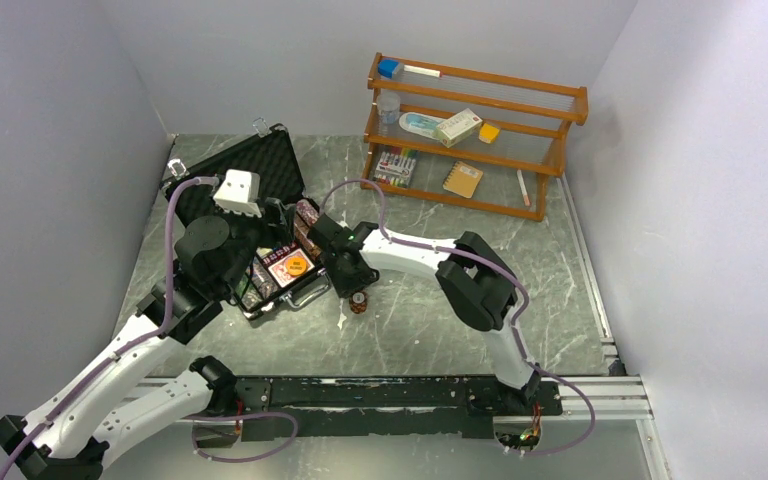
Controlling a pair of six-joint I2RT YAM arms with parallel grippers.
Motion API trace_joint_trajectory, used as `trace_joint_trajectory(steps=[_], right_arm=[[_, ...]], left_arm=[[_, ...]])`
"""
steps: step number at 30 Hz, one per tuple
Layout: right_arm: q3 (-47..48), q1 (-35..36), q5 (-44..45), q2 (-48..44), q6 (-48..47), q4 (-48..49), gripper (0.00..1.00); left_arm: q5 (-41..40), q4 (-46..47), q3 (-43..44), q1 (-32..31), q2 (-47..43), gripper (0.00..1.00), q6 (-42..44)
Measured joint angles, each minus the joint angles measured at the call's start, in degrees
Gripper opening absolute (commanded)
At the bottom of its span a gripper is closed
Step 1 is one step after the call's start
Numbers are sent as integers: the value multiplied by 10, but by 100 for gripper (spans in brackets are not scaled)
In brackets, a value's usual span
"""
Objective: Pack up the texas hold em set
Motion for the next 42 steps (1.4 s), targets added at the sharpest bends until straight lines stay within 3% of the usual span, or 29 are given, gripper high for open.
trace_joint_trajectory(steps=[5, 17, 27, 36, 42], right_arm=[[-14, 0, -3, -9, -3, 2, 37], [-38, 0, -34, -25, -6, 2, 32], [-24, 1, -33, -22, -2, -10, 64], [-28, 3, -15, -25, 0, -26, 74], [-60, 9, -16, -47, 19, -33, 75]], left_arm=[[0, 0, 0, 0, 0, 72, 0], [0, 0, 0, 0, 4, 72, 0], [0, -1, 0, 0, 6, 72, 0], [0, -1, 0, 0, 6, 72, 0], [0, -1, 0, 0, 6, 72, 0]])
